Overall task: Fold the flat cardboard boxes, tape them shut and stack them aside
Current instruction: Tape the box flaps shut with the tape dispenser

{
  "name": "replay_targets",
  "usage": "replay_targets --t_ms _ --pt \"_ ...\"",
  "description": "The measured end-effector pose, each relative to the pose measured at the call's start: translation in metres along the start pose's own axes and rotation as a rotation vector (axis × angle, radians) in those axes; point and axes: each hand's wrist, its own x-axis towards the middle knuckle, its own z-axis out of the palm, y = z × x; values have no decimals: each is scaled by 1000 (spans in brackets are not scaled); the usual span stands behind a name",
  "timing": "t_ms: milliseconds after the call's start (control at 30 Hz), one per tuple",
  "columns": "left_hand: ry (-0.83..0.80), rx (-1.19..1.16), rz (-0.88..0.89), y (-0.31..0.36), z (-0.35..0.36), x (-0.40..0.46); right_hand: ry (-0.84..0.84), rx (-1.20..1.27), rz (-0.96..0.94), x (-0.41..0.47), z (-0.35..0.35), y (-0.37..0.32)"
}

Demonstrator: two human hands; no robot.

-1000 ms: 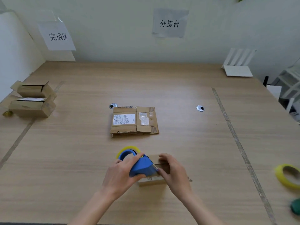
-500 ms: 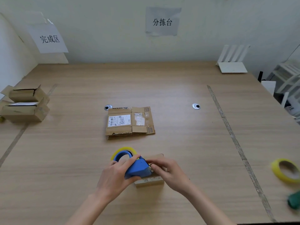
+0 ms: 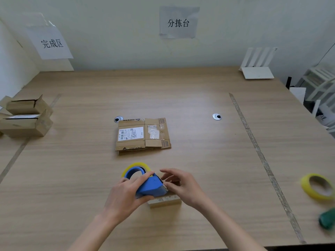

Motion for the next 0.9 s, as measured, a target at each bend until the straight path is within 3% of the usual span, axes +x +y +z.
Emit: replay_targets --t_ms 400,633,900 --pt "-24 68 75 2 -5 8 233 86 74 0 4 -2" --pt "-73 149 160 -1 -12 16 305 179 64 -11 1 0" --pt "-103 190 140 5 -13 21 382 195 58 -24 -23 5"
